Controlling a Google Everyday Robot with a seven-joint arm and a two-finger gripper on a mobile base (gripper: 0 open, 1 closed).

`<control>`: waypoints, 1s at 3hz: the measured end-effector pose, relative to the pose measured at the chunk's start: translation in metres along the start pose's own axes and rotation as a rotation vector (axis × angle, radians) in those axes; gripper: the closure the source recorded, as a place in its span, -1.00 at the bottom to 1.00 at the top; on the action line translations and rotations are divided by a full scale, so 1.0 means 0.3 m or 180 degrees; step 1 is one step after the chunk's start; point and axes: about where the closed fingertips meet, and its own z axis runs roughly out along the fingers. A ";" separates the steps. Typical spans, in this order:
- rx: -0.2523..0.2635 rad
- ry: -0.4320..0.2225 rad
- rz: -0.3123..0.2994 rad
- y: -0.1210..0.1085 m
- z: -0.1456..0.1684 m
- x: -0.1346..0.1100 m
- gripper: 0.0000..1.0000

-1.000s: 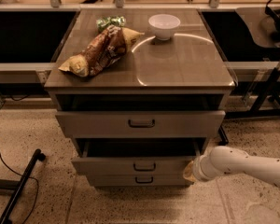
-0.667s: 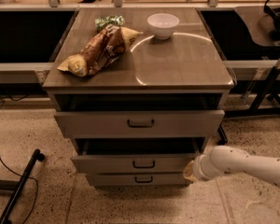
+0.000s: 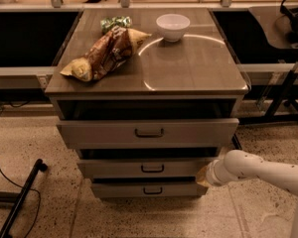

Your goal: Close middle drawer

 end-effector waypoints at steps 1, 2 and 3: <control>0.0079 -0.0056 0.0068 -0.088 0.024 0.010 1.00; 0.0094 -0.0067 0.0080 -0.098 0.026 0.013 1.00; 0.0140 -0.0099 0.0112 -0.143 0.036 0.018 1.00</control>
Offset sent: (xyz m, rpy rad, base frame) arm 0.1377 -0.0418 -0.0085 0.0870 -0.1092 -0.1340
